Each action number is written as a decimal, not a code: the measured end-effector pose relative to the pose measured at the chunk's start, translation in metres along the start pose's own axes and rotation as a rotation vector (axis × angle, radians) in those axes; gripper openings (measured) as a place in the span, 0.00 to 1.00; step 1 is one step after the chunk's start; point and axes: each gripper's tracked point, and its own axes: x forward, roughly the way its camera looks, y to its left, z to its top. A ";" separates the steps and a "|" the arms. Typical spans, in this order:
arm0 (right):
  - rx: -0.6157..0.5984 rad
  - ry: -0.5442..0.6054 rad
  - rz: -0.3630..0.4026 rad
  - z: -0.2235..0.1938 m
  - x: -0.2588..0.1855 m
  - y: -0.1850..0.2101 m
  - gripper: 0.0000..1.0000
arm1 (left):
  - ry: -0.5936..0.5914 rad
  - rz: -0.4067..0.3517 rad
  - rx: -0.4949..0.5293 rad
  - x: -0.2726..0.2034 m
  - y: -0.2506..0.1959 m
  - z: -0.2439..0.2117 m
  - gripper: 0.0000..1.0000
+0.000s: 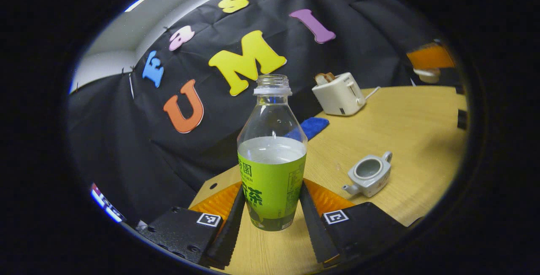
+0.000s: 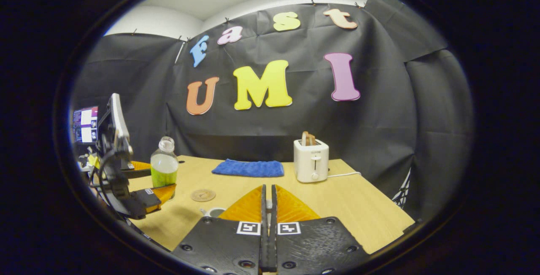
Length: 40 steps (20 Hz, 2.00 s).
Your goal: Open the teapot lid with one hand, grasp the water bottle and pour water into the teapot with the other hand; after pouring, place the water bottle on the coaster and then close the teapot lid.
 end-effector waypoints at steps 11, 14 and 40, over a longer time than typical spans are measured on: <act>0.004 0.048 0.093 -0.014 0.043 0.051 0.00 | -0.107 -0.078 -0.370 0.070 0.024 0.020 0.73; -0.007 0.061 0.096 -0.022 0.053 0.055 0.00 | -0.110 -0.049 -0.397 0.095 0.033 0.015 0.74; -0.066 0.110 0.145 -0.054 0.081 0.084 0.00 | 0.038 -0.110 -0.408 0.136 -0.004 -0.046 1.00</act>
